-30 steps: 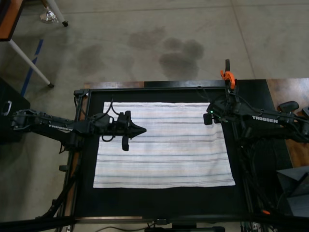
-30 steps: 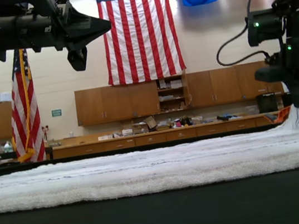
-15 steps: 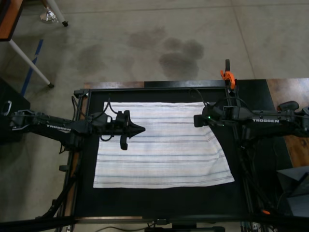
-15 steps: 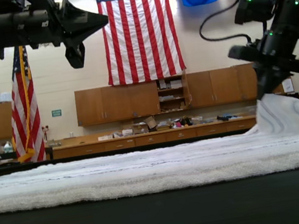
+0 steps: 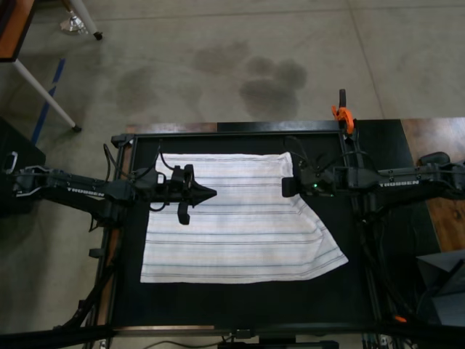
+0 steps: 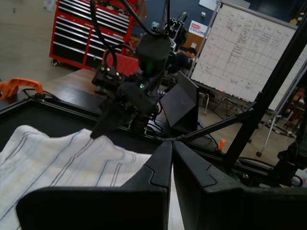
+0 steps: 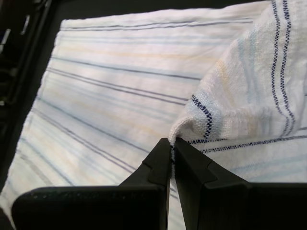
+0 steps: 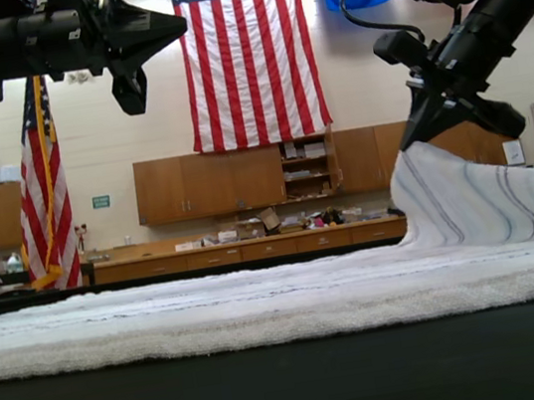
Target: Fold the towel
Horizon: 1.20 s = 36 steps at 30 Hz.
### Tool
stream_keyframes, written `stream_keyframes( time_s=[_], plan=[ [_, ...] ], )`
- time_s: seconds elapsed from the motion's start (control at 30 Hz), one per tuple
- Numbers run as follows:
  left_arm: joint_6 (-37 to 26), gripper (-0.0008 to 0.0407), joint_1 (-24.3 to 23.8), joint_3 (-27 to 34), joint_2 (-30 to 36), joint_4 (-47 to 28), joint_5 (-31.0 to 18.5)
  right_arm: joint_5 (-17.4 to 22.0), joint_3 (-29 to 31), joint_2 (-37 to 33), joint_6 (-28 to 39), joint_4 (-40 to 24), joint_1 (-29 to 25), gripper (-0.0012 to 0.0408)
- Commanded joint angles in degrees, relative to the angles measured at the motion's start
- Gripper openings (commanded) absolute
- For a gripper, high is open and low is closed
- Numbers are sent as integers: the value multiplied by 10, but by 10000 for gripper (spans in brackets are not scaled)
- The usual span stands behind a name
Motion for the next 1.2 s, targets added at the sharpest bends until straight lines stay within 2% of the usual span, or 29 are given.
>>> stream_keyframes(
  time_s=[0.0,0.17,0.57,0.77,0.93,1.17],
  plan=[
    [0,0,0,0,0,0,0,0,4,22,0,29,4,-1],
    [0,0,0,0,-1,0,0,0,37,95,-16,50,6,0],
    [0,0,0,0,-6,0,0,-11,212,275,-125,49,2,0],
    [0,0,0,0,-19,0,0,-17,275,348,-158,43,2,-1],
    [0,0,0,0,-30,0,0,-32,320,392,-178,52,-2,0],
    [0,0,0,0,-27,0,0,-32,369,414,-210,48,-18,0]
  ],
)
